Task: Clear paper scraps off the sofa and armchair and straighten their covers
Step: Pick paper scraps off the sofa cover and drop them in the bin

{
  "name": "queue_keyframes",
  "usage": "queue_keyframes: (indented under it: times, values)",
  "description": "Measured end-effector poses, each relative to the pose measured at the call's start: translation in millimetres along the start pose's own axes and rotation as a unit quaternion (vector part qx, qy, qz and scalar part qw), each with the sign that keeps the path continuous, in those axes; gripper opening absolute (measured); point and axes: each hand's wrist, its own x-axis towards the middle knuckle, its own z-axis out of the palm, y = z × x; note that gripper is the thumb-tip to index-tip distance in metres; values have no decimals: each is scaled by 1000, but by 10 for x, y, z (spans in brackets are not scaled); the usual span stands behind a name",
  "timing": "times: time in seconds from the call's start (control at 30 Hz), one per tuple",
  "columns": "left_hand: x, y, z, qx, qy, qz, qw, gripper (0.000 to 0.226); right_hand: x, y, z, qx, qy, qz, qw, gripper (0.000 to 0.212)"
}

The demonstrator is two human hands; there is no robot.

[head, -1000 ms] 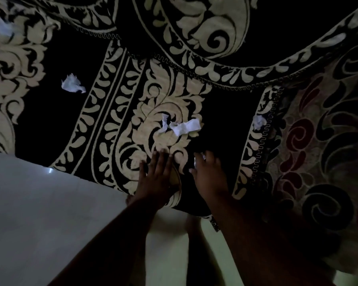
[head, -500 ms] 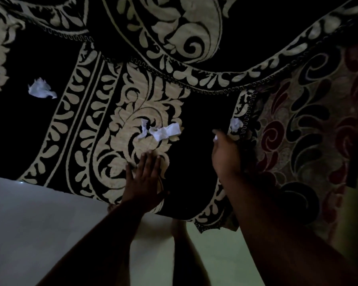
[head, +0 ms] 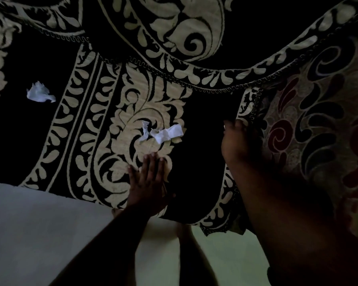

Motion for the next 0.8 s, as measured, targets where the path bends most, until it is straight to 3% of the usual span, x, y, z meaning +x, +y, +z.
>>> queue_keyframes:
  times: [0.17, 0.3, 0.4, 0.53, 0.67, 0.8]
  values:
    - [-35, -44, -47, -9, 2, 9, 1000, 109, -230, -223, 22, 180, -30, -43, 982, 33]
    - [-86, -188, -126, -12, -9, -23, 1000, 110, -457, -677, -122, 276, 14, -104, 955, 29]
    - [-109, -413, -191, -7, -18, -69, 997, 111, -520, -1026, -189, 266, 28, -152, 951, 36]
    - [-95, -754, -307, 3, -15, -121, 993, 107, -446, -1369, -71, 164, 13, -258, 952, 40]
    - [-66, -995, -359, 25, -42, -128, 991, 107, -463, -1523, 104, 115, -3, -213, 970, 43]
    - [-42, -1002, -345, 6, -44, -124, 991, 111, -561, -1487, 163, 114, 11, -210, 971, 20]
